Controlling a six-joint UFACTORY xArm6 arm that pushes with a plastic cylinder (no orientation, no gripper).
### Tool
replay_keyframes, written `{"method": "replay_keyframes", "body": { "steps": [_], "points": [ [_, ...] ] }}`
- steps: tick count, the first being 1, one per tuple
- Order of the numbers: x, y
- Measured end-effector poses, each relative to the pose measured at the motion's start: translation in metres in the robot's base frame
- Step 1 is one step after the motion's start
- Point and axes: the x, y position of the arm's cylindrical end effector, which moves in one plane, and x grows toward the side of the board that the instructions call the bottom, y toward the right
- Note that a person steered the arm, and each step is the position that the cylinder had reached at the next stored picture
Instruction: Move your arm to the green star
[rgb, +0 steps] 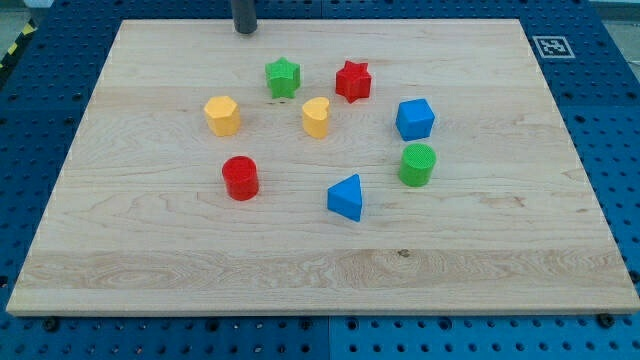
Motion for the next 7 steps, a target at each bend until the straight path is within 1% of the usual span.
{"method": "replay_keyframes", "body": {
  "steps": [7],
  "points": [
    [-0.0008, 0.0000]
  ]
}}
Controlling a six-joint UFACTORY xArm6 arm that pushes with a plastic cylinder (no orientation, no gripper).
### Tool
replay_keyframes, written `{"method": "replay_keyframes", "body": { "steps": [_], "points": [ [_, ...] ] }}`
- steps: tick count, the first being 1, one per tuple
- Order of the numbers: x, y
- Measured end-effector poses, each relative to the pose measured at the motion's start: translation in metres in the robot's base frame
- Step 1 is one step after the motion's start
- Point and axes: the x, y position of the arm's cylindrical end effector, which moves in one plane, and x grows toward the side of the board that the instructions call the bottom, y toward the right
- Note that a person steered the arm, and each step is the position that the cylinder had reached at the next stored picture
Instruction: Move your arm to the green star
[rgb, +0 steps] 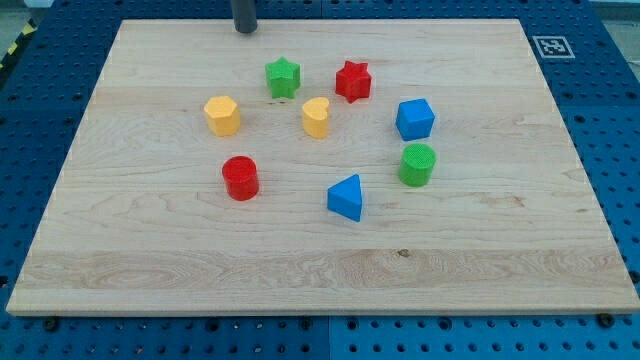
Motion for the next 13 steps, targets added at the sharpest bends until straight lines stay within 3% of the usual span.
{"method": "replay_keyframes", "body": {
  "steps": [10, 12, 13],
  "points": [
    [0.002, 0.000],
    [0.011, 0.052],
    [0.041, 0.077]
  ]
}}
